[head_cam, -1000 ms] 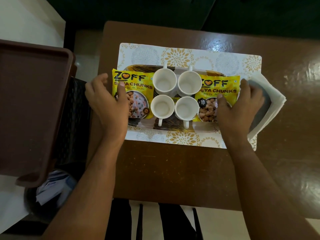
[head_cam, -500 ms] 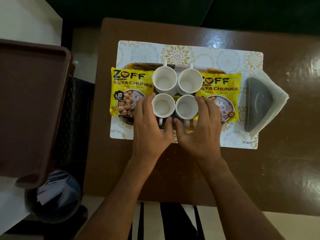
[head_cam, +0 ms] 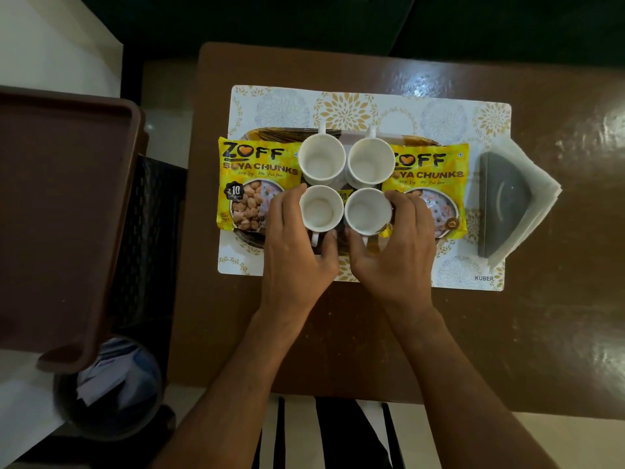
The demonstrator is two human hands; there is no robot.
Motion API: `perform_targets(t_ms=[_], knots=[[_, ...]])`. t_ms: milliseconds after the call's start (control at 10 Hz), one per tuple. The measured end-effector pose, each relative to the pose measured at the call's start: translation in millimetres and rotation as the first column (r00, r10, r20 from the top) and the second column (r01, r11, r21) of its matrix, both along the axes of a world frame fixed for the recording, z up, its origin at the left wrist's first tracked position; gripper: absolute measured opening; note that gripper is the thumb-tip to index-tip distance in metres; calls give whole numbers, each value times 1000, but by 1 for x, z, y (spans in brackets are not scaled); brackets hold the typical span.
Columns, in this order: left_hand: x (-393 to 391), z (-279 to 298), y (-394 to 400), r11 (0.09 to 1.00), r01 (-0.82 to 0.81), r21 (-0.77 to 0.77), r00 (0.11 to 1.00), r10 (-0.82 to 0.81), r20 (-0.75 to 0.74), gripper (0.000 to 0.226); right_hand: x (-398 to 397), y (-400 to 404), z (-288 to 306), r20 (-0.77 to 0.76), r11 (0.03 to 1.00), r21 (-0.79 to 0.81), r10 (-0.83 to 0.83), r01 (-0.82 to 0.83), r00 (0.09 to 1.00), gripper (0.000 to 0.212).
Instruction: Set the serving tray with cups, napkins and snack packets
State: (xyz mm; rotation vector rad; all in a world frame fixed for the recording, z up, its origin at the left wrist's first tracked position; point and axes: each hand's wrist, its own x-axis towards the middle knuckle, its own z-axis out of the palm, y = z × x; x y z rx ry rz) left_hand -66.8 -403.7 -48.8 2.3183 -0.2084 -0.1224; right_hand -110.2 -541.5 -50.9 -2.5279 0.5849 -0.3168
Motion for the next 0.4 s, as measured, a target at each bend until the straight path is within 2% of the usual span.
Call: perform_targets(t_ms=[200,300,400], knots=[[2,3,1,1000,21,10,1000,-21,0,68,0,0,5,-31,1000,-6,17,-17,999,67],[2,3,5,1000,24,-5,999,-23,48,73,-3,0,6,7,998,-53,27,-26,1000,73],[3,9,8,995,22,95,990,-35,136,73,1,9,15,16,988,-141,69,-66,997,68]])
